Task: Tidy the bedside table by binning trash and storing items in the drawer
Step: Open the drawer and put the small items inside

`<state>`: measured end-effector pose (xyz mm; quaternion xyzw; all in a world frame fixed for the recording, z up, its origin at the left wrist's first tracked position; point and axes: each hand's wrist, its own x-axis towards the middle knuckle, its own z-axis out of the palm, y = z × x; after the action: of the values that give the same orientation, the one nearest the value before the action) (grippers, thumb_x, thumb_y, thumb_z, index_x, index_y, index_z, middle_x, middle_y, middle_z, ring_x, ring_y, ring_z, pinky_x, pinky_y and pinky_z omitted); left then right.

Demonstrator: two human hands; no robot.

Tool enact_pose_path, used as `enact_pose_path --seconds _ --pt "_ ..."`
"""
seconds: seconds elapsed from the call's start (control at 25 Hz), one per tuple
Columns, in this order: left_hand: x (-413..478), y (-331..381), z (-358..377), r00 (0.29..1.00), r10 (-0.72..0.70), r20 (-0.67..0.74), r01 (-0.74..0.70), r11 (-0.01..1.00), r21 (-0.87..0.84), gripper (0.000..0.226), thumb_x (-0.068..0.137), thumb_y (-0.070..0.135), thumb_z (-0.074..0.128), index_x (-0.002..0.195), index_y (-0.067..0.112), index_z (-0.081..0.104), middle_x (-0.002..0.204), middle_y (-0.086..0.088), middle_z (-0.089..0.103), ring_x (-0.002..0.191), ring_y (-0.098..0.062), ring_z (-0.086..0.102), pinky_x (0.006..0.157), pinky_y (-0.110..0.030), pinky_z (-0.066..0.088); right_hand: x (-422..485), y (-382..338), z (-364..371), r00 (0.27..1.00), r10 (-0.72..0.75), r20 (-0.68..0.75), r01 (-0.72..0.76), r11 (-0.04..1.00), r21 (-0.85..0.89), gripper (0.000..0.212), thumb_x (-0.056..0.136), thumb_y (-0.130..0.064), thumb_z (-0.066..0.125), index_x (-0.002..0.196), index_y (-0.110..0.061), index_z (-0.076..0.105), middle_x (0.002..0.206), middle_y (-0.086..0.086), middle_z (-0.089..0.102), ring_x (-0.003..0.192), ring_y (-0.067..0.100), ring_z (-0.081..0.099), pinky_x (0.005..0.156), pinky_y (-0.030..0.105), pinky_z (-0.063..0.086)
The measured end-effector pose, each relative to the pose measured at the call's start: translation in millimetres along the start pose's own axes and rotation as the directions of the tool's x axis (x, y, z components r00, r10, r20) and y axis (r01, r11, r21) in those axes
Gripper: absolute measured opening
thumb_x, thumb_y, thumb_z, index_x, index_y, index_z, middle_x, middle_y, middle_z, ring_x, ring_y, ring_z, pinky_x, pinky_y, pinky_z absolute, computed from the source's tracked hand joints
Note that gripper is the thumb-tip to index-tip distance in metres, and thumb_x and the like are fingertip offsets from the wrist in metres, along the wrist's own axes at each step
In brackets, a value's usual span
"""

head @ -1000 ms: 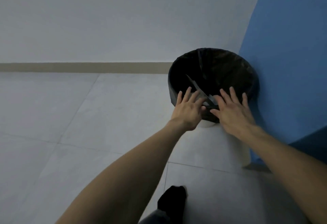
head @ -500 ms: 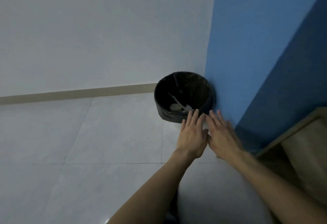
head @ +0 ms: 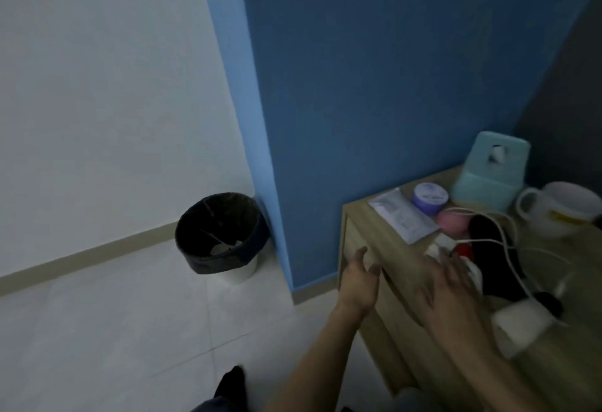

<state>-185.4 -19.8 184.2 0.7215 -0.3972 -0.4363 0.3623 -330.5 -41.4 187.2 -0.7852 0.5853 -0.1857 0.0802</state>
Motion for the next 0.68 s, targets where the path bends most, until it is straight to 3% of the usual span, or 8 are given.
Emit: enact_pose_path --seconds 0.12,0.24,0.44,0.56,0.68 --pt "-1.7 8.9 59.6 0.984 -0.136 0.119 0.155 0.973 -0.172 0.058 0.097 0.012 0.033 0.15 0.016 0.01 0.155 -0.013 0.026 0.138 -0.029 0.034 0.114 -0.038 0.031 -30.8 63.2 -1.0 0.998 -0.023 0.067 0.026 0.999 -0.046 0.056 0.085 -0.039 0.028 0.119 -0.004 0.056 0.129 0.024 0.054 0.117 0.044 0.052 0.091 0.047 0.047" --pt "-5.4 14.6 89.8 0.981 -0.192 0.038 0.194 0.923 -0.331 0.057 0.101 0.013 0.023 0.151 0.022 -0.002 0.158 -0.008 0.013 0.144 -0.027 0.022 0.118 -0.04 0.023 -31.7 86.6 3.9 0.985 -0.089 0.145 0.102 0.991 -0.084 0.061 0.091 -0.053 0.009 0.13 -0.019 0.041 0.141 0.014 0.045 0.125 0.038 0.046 0.095 0.042 0.032" --pt "0.1 0.9 100.8 0.953 -0.273 -0.134 0.179 0.861 -0.476 0.048 0.101 0.009 0.025 0.147 0.021 0.03 0.15 -0.008 0.033 0.137 -0.028 0.034 0.113 -0.037 0.03 -23.9 81.7 6.1 0.982 -0.07 0.176 0.092 0.989 -0.118 0.074 0.086 -0.063 0.009 0.135 -0.018 0.041 0.148 0.011 0.035 0.131 0.032 0.039 0.099 0.043 0.027" --pt "10.3 -10.2 103.7 0.956 -0.284 -0.079 0.226 0.878 -0.422 0.043 0.101 0.01 0.026 0.138 0.02 0.045 0.139 -0.008 0.051 0.125 -0.026 0.049 0.107 -0.037 0.041 -21.2 76.4 8.6 0.983 -0.039 0.179 0.064 0.989 -0.137 0.081 0.084 -0.065 0.005 0.137 -0.014 0.04 0.149 0.013 0.033 0.133 0.034 0.036 0.101 0.047 0.026" --pt "16.9 -20.2 108.2 0.952 -0.301 -0.053 0.27 0.91 -0.316 0.042 0.097 0.009 0.032 0.135 0.019 0.047 0.132 -0.008 0.057 0.119 -0.025 0.054 0.103 -0.04 0.046 -18.7 72.0 12.6 0.987 -0.004 0.162 0.026 0.99 -0.139 0.085 0.082 -0.067 0.002 0.137 -0.012 0.037 0.148 0.018 0.034 0.131 0.037 0.037 0.101 0.052 0.028"
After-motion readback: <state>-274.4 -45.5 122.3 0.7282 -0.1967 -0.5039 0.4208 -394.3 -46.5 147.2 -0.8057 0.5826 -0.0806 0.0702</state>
